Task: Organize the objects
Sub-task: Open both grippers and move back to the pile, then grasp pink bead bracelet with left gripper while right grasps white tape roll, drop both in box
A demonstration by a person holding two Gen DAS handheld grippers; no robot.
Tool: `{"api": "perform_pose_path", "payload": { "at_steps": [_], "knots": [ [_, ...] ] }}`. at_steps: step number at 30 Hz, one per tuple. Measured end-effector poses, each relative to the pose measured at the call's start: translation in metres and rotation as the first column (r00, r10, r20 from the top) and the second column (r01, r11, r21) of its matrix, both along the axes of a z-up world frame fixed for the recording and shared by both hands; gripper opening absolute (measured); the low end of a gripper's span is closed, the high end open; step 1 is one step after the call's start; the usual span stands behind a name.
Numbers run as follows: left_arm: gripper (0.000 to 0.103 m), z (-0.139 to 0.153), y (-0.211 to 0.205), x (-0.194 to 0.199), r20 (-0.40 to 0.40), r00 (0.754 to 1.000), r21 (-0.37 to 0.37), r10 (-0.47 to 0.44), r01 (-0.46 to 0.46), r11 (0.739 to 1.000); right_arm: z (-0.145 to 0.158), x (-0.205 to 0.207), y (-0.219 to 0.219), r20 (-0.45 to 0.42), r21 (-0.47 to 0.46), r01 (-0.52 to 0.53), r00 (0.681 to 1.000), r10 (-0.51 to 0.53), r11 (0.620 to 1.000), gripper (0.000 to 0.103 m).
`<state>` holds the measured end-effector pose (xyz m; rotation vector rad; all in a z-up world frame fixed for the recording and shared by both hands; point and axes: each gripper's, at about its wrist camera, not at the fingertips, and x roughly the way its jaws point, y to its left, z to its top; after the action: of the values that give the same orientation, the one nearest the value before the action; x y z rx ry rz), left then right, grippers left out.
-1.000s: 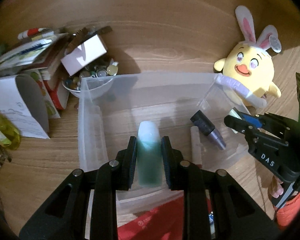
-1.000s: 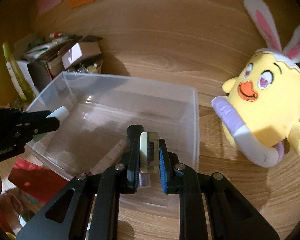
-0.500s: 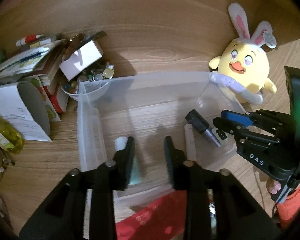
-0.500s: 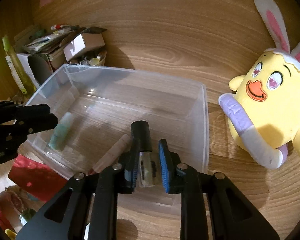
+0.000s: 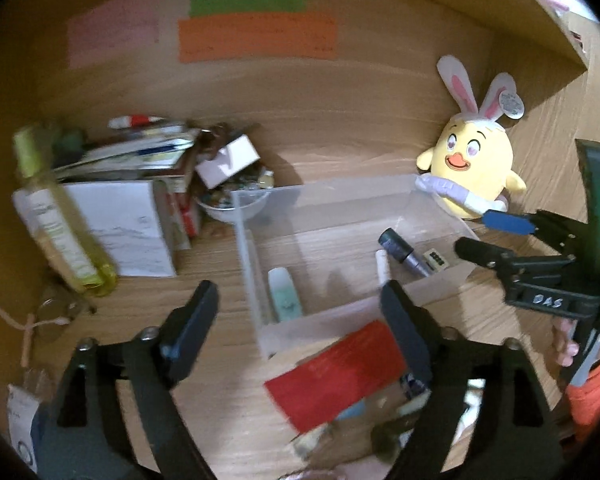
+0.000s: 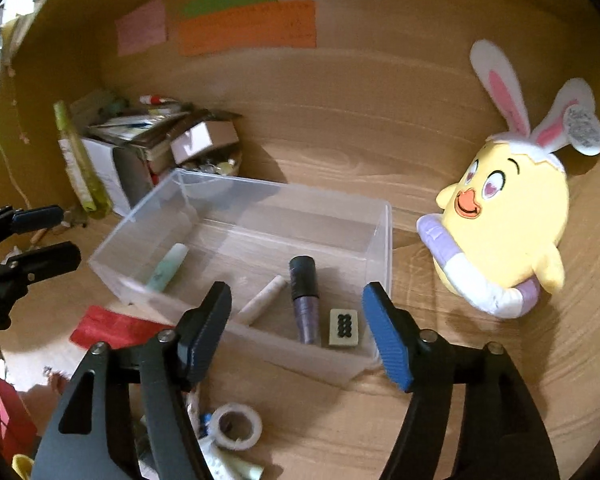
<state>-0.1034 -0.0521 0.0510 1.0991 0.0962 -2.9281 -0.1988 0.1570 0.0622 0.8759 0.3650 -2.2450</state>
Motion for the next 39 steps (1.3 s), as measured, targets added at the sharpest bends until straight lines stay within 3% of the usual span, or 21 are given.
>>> {"api": "perform_pose_path", "payload": {
  "at_steps": [5, 11, 20, 27, 30, 37, 39],
  "knots": [
    [0.092, -0.007, -0.007, 0.034, -0.003, 1.0, -0.016, 0.028, -0.028, 0.999, 0.006, 0.025, 0.014, -0.035, -0.019, -0.012, 0.999, 0.011, 1.0, 0.075],
    [0.092, -0.035, -0.016, 0.074, 0.032, 0.996, -0.02, 0.082, -0.081, 0.997, -0.008, 0.044, 0.022, -0.033, -0.011, -0.019, 0.999, 0.019, 1.0, 0.077],
    [0.092, -0.086, -0.032, 0.114, 0.13, 0.982, 0.051, 0.136, -0.144, 0.988, -0.054, 0.052, 0.033, 0.077, 0.014, -0.006, 0.997, 0.005, 1.0, 0.077],
    [0.059, -0.107, -0.04, 0.129, 0.18, 0.973, 0.11, 0.146, -0.168, 0.98, -0.066, 0.049, 0.032, 0.132, 0.005, -0.01, 0.991, 0.009, 1.0, 0.077],
    [0.052, -0.108, -0.04, 0.133, 0.171, 0.974, 0.116, 0.146, -0.167, 0.979, -0.07, 0.047, 0.025, 0.145, 0.015, -0.02, 0.989, 0.018, 1.0, 0.077],
    [0.022, -0.109, -0.032, 0.137, 0.151, 0.981, 0.084, 0.123, -0.137, 0.987, -0.08, 0.036, 0.011, 0.22, 0.025, -0.04, 0.975, 0.033, 0.999, 0.051],
    [0.017, -0.11, -0.031, 0.137, 0.145, 0.981, 0.072, 0.127, -0.139, 0.988, -0.083, 0.034, 0.007, 0.237, 0.027, -0.049, 0.971, 0.041, 0.998, 0.042]
  ]
}}
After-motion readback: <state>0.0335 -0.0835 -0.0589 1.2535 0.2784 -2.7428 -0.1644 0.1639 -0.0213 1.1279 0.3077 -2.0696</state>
